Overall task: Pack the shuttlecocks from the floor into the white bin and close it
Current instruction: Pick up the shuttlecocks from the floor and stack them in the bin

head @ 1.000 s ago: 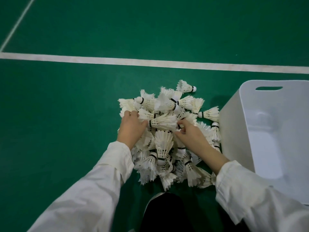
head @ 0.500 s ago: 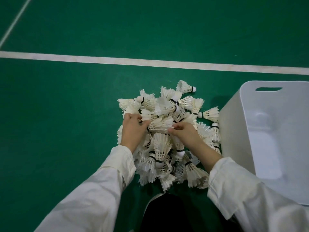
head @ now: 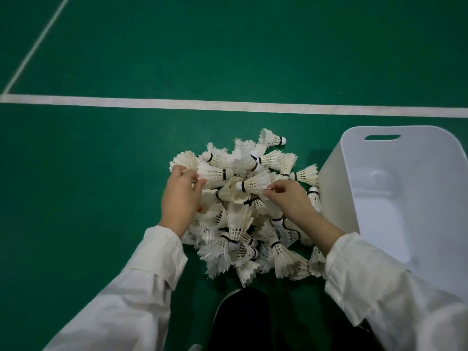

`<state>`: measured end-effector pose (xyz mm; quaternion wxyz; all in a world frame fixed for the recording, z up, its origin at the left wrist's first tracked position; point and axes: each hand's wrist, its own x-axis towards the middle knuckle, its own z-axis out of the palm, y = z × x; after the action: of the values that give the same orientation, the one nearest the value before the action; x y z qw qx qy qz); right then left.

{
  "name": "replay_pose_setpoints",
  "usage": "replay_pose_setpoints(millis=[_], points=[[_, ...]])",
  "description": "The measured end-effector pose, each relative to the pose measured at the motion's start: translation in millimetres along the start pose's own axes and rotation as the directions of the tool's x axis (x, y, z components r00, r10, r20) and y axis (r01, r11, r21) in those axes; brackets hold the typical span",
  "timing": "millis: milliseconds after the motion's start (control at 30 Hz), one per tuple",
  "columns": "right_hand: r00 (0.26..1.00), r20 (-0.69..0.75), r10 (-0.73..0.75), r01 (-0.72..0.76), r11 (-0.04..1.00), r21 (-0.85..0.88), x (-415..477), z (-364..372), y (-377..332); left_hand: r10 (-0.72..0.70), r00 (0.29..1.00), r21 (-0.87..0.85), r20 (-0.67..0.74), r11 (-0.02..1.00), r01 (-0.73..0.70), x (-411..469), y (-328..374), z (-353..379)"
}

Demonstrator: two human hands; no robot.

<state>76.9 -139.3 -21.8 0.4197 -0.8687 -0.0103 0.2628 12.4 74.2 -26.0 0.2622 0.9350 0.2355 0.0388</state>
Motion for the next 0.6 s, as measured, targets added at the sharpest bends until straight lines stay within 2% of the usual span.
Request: replay_pose_setpoints(millis=[200, 333, 467, 600], points=[[0.990, 0.000, -0.143, 0.142, 0.983, -0.116, -28.8, -50.1, -34.3, 0.105, 0.994, 0.087, -0.033, 0.991, -0.102, -4.2, 36.6, -58.4], [0.976, -0.007, -0.220, 0.214, 0.959, -0.183, -53.6, -107.4, -54.1, 0.234, 0.972, 0.073, 0.031, 0.969, -0.236, -7.7, 92.9, -83.3], [0.969, -0.068, -0.239, 0.223, 0.957, -0.183, -81.4, -168.2, -51.0, 0.407, 0.908, 0.098, 0.100, 0.904, -0.416, -9.2, 158.9, -97.6], [0.961, -0.204, -0.185, 0.152, 0.974, -0.167, -96.1, -217.7, -15.3, 0.548, 0.818, 0.087, 0.176, 0.819, -0.568, -10.8, 225.7, -94.9]])
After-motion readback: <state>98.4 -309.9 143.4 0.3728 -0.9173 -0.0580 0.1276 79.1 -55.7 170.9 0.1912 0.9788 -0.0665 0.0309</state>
